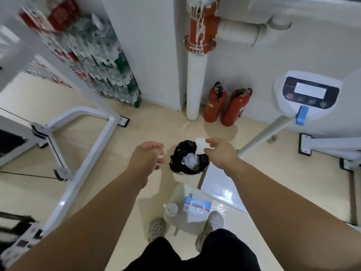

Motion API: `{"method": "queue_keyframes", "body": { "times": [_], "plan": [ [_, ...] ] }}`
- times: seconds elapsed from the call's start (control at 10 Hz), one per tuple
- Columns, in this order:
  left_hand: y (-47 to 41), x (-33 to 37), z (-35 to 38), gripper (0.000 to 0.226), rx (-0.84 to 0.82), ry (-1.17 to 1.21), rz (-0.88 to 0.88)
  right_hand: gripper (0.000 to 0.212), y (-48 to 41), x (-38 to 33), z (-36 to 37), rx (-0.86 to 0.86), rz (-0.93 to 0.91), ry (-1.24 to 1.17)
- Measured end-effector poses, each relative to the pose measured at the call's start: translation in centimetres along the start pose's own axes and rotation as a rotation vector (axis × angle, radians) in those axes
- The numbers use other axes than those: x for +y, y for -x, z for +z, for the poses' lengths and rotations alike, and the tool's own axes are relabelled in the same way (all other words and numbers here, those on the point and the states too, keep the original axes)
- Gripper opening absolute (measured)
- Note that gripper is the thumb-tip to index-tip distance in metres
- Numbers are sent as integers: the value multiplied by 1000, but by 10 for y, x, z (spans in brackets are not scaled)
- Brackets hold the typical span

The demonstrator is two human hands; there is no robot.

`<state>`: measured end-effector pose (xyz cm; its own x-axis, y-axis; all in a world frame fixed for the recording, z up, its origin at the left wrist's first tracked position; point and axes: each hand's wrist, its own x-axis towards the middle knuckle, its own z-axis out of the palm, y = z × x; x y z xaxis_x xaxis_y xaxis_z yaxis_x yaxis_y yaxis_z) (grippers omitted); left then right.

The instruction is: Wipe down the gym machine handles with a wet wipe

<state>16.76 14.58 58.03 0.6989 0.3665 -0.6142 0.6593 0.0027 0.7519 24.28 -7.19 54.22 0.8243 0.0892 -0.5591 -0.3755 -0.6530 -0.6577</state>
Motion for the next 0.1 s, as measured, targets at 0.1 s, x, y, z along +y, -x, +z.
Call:
{"method": "queue_keyframes", "body": {
  "times": [0.1],
  "plan": [
    [4,3,-4,18,-5,3,23,14,0,-1,-4,28,-2,-64]
  ]
}}
